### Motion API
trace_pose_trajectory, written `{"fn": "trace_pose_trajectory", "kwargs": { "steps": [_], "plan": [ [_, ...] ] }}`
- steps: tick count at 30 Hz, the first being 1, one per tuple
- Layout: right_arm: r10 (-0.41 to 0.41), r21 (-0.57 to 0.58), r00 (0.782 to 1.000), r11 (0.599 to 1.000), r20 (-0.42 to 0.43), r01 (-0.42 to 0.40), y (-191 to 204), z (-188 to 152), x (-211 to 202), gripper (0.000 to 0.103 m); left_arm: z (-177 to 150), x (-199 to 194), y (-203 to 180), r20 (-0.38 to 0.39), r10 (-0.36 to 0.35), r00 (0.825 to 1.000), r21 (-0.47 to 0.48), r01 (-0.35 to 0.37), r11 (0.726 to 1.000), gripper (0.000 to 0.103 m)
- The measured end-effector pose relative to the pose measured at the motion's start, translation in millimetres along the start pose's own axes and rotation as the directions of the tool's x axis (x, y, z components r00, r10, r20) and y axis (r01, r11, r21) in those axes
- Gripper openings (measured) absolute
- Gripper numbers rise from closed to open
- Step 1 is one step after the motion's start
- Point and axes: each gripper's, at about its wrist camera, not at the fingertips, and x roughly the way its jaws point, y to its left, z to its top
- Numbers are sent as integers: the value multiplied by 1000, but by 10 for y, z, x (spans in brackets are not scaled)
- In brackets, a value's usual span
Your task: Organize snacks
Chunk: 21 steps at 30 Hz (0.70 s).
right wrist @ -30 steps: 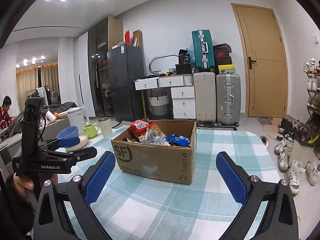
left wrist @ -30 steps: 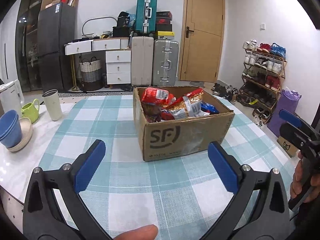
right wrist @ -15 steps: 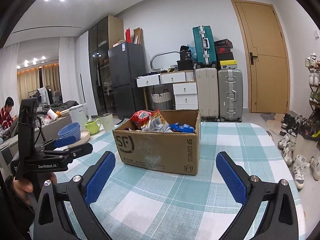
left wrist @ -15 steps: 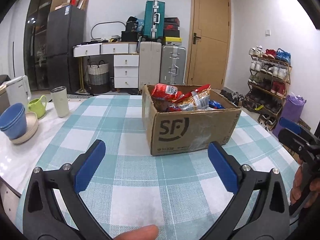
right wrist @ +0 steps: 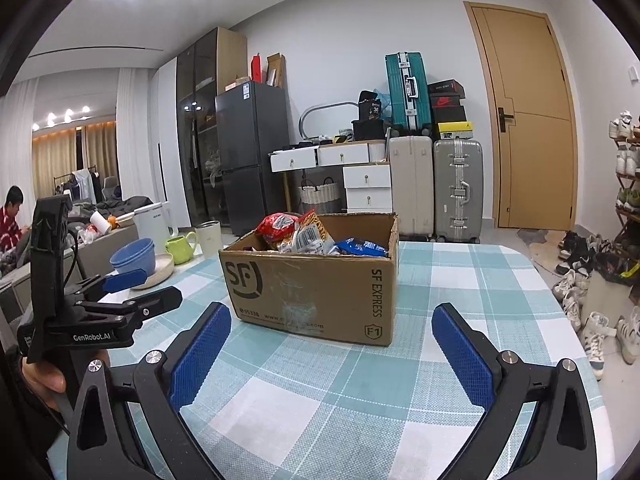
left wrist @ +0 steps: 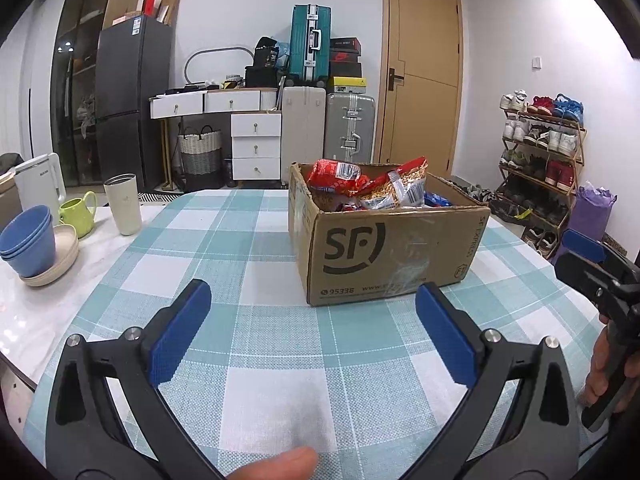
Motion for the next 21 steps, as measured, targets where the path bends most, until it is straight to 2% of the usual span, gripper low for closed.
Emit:
{"fn": "trace_pose_trajectory", "kwargs": {
  "steps": [21],
  "plan": [
    [-3, -40, 1000, 999, 2, 3, 93, -35, 9, 102, -6, 1, 11, 14, 4, 1000, -5, -3, 1000, 102]
  ]
}}
